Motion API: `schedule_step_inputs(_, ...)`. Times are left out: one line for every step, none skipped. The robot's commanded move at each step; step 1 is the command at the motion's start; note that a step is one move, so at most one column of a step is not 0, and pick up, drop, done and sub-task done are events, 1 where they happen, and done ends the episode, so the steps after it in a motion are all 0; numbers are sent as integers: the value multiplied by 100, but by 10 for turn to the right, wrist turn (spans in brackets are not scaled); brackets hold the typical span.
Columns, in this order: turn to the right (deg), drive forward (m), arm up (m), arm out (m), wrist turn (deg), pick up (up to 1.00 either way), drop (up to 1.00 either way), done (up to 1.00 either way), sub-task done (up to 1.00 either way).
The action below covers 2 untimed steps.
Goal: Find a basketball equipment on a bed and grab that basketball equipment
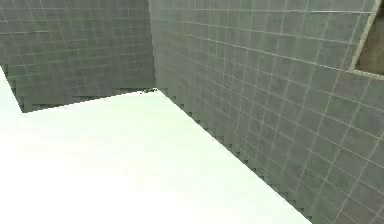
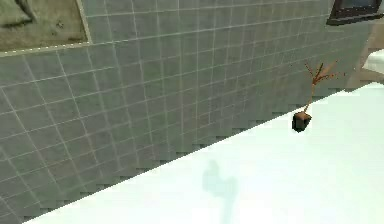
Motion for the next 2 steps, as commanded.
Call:
schedule_step_inputs(450,0,0,0,0,0,0,0,0)
schedule_step_inputs(450,0,0,0,0,0,0,0,0)
